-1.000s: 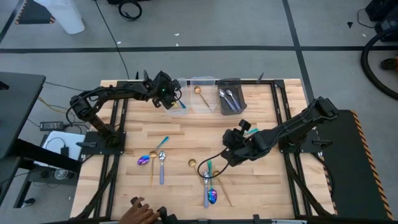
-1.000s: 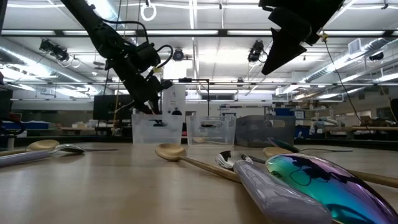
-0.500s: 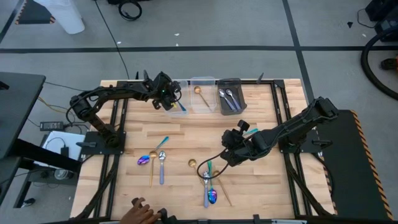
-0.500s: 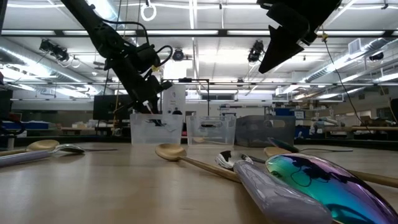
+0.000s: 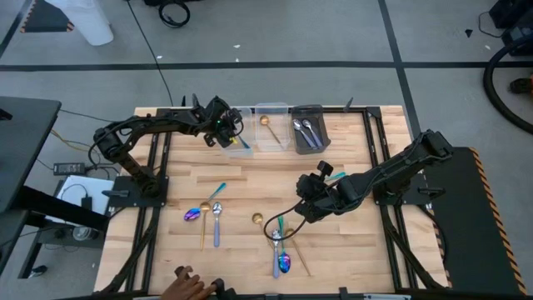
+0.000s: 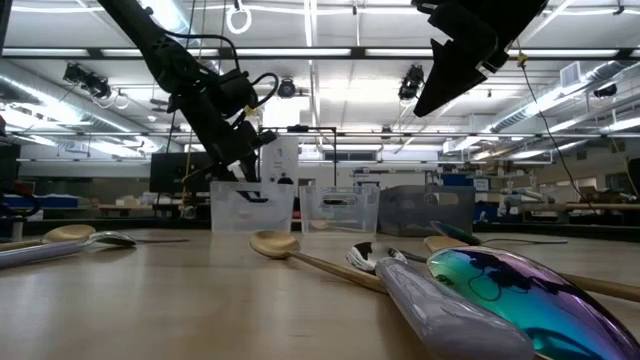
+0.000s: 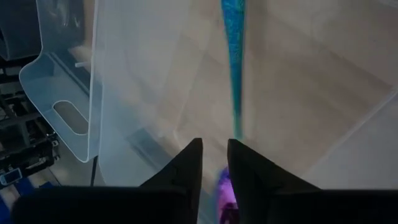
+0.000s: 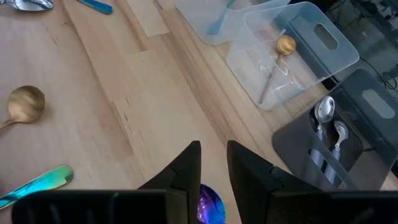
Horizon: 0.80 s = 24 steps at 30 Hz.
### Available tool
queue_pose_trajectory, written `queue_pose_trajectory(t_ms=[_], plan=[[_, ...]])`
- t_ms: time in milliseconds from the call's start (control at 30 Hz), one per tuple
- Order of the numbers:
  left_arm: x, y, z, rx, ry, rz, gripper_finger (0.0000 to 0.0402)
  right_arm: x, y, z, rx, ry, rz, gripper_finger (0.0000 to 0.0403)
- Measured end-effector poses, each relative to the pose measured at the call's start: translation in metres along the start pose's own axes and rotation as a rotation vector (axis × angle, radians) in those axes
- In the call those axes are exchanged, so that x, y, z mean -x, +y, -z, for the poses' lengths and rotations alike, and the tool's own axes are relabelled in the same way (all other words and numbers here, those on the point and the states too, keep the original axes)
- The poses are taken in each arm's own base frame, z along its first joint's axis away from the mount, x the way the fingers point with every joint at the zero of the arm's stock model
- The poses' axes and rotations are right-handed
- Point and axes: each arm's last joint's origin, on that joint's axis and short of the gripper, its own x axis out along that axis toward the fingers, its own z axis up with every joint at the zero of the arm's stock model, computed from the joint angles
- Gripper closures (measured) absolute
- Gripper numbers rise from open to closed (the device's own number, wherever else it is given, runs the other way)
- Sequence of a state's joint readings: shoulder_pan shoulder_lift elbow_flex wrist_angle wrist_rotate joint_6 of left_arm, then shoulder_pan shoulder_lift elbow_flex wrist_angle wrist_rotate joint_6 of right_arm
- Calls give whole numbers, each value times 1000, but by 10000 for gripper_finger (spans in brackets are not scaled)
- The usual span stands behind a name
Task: Sort silverware by color (type)
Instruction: Put the blue spoon into the left transparent bin
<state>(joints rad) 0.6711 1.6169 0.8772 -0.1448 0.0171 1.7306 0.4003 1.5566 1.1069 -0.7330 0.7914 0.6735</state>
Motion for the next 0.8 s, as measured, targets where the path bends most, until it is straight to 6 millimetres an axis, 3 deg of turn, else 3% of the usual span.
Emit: queue_pose_trajectory(t_ms=[200,433,633,800], plan=[[6,3,-4,-2,100,-4,313,0,0,0,0,0,0,314],[44,19,-9,146,75,-153,324,0,0,0,-3,0,0,314],[89,31,-19,513,-249,-281,332,0,0,0,-4,0,-1,314],[113,33,-27,884,-523,-210,335,0,0,0,-5,-1,-1,314]])
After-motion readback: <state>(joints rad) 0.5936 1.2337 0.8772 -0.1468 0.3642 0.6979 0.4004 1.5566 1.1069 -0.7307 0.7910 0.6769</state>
